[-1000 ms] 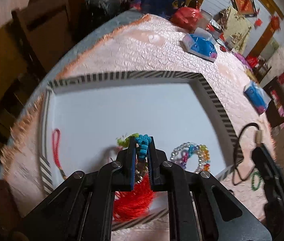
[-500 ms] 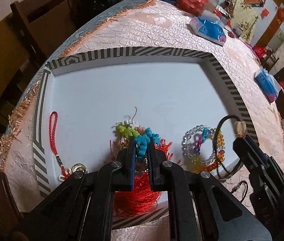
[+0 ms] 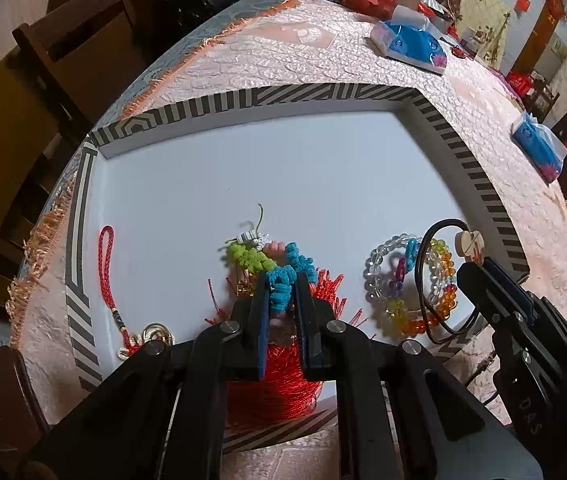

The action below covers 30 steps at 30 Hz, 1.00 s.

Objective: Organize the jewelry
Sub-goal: 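Lower and open the left tool into the box while the right tool releases the tile pendant inside, then grasp the black hair tie with the left tool while the right tool moves to the green jade bracelet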

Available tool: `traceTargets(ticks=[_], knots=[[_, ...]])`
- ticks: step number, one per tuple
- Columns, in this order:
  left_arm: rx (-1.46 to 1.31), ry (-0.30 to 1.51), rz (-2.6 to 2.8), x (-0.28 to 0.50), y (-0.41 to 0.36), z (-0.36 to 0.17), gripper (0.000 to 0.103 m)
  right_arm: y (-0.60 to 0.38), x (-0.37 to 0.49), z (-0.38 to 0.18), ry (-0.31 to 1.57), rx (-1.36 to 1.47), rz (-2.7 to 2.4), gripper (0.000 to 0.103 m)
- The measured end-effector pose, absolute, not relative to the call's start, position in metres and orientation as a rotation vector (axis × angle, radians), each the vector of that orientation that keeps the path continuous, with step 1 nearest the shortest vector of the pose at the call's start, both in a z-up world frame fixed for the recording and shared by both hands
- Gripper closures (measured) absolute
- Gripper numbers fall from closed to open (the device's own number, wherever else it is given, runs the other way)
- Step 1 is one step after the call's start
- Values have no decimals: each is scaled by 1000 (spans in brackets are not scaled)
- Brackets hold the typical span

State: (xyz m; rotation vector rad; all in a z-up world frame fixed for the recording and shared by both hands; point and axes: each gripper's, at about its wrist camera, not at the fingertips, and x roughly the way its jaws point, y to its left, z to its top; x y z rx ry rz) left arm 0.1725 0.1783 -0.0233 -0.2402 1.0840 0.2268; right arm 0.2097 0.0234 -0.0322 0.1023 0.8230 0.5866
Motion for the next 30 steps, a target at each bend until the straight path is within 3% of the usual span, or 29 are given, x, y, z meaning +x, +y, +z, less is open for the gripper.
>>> traceTargets(ticks=[3,5,8,12,15,17,20,30], knots=[[-239,1089,226,173,178,-24,89,25,211,-33,830,103,589,81],[-235,1090,227,174,178,-24,81,25,210,-33,827,106,590,80],[-224,1087,231,174,177,-22,74,26,208,-31,815,104,591,71],[-203,1085,242,175,175,-22,72,26,207,-29,801,102,586,71],[-203,1088,247,175,176,-22,63,23,205,-26,789,106,581,71],[-214,1091,256,175,178,-23,51,21,203,-22,776,101,572,71],[-237,1093,258,174,178,-23,45,12,194,-16,749,63,562,71],[-134,986,209,161,147,2,42,-90,153,26,756,21,333,70]])
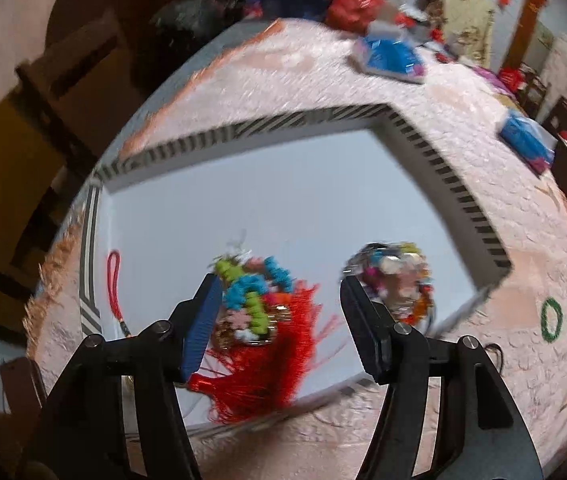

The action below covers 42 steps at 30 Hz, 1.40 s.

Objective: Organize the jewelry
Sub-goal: 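Grasp the black hair tie with the left tool while the right tool moves to the green jade bracelet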

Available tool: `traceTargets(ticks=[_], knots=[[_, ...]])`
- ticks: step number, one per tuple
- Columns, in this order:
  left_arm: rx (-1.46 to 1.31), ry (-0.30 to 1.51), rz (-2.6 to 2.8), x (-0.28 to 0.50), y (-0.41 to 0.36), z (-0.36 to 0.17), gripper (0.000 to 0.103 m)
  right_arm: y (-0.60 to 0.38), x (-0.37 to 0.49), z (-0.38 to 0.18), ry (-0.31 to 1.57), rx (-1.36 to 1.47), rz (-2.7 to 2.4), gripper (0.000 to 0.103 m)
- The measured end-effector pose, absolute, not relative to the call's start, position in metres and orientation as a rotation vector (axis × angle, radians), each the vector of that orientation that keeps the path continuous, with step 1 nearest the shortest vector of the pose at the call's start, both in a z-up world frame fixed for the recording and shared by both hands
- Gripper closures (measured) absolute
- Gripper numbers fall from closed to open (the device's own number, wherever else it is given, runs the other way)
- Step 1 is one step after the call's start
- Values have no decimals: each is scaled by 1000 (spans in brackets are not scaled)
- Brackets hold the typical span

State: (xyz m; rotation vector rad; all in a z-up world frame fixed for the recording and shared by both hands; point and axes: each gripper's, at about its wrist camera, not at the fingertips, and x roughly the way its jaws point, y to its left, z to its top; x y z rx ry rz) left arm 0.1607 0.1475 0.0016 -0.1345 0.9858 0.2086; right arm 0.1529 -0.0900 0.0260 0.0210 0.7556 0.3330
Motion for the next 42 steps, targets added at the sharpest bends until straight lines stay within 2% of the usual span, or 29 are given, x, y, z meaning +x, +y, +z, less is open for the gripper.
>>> traceTargets(ticks=[5,8,9,10,11,17,22,27,30,31,38,42], knots=[[-56,882,-18,143,97,20,42,-148,127,33,825,63,218,70],[-12,917,-218,137,59,14,42,-168,112,35,847,101,191,69],[3,924,-241,136,52,11,42,-171,108,36,833,100,201,67],[36,947,-274,135,42,4,42,-173,104,33,815,87,205,58],[63,974,-293,136,35,-3,42,-180,100,26,811,66,181,55],[141,1069,-304,151,19,-34,42,-212,114,-15,927,128,154,55],[206,1032,-343,162,4,-45,43,-220,116,-13,932,174,174,55],[226,1030,-386,165,-7,-54,66,-214,113,-9,916,173,218,55],[227,1030,-412,163,-12,-53,87,-214,113,-11,918,168,220,55],[228,1032,-419,160,-13,-52,90,-215,113,-12,918,168,217,55],[168,1054,-421,148,-4,-49,91,-233,124,-23,933,200,171,55],[87,1007,-404,144,5,-30,90,-232,135,-28,913,196,208,55]])
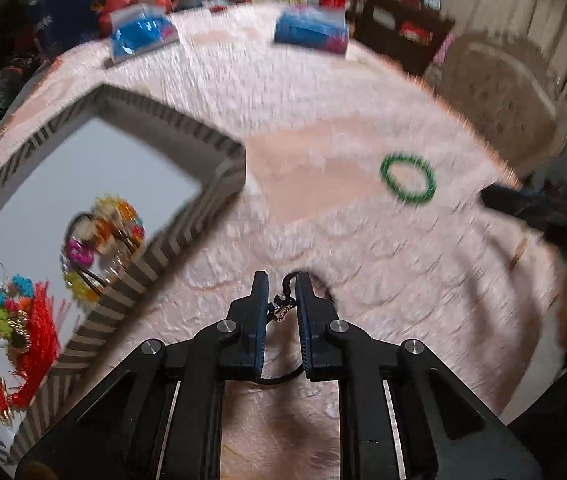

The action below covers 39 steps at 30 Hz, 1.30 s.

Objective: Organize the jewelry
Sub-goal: 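Grasp the green jade bracelet with the right tool while the left tool lifts the hair tie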

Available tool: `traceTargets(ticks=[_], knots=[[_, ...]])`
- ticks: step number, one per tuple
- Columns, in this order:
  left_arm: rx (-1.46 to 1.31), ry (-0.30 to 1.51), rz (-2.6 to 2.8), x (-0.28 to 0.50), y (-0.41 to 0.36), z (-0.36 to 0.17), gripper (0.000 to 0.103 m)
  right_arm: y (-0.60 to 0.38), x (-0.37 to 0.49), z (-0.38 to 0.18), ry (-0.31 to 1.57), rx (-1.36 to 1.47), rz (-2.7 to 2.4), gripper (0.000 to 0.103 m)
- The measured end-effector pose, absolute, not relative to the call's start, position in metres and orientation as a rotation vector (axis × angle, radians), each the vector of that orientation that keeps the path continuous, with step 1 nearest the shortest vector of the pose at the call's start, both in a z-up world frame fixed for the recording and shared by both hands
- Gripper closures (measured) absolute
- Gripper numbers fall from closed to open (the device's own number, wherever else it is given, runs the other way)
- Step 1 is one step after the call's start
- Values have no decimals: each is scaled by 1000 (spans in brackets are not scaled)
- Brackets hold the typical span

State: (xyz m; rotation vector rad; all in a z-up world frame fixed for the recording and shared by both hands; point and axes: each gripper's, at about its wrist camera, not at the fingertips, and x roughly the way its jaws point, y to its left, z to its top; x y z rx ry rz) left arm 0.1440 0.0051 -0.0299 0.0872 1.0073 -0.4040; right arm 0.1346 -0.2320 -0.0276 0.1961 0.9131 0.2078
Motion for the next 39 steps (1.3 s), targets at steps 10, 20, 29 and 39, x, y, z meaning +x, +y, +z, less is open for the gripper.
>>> traceTargets(ticks=[10,20,29,39], knots=[[-8,977,-292,150,21,-13,91,-200,170,-43,858,39,290,55],[6,997,-293,141,33,-21,90,-190,187,-62,890,-52,237,74],[-22,977,-301,144,34,-13,91,-184,177,-51,857,-71,212,96],[-36,934,-303,141,36,-1,91,-184,146,4,741,90,248,96]])
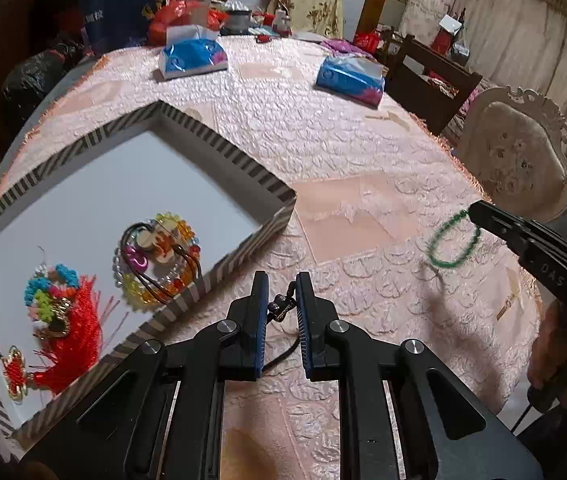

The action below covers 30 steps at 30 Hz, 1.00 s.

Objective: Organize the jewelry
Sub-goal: 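Grasp the green jade bracelet with the right tool while the left tool lifts the hair tie, then carry the hair tie with the left tool while the right tool carries the jade bracelet over the box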

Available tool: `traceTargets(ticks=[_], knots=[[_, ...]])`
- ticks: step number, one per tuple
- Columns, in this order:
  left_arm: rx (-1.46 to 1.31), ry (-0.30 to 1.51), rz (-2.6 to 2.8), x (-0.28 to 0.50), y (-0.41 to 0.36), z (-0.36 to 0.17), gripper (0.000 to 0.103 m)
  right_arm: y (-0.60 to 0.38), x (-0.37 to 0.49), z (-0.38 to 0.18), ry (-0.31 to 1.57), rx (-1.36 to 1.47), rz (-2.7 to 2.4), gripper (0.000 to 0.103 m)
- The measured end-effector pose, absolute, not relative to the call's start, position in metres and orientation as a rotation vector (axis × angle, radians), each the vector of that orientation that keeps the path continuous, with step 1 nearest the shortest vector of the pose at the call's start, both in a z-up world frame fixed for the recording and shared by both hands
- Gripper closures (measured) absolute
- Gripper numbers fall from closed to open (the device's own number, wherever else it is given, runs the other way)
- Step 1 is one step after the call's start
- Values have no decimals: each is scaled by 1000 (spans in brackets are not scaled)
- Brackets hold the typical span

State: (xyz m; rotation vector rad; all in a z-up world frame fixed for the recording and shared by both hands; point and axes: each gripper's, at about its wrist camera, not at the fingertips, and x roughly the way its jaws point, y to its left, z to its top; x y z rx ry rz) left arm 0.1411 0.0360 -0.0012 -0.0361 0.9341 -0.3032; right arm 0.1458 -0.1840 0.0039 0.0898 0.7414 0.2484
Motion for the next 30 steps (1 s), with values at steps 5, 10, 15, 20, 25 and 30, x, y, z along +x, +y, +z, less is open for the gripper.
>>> traceTargets(ticks=[5,10,15,20,25,30], knots=[[-38,907,-257,138,41,8,91,-185,134,19,713,135,238,96],[-47,857,-243,133,44,19,91,-186,127,31,699,149,248,96],[-51,827,-227,131,47,25,91,-178,123,35,693,139,256,96],[-64,821,-220,131,52,28,91,-171,125,36,696,140,255,96],[-86,808,-205,131,58,32,91,-159,129,40,691,140,269,96],[-109,800,-191,132,66,36,91,-140,131,46,685,126,286,96]])
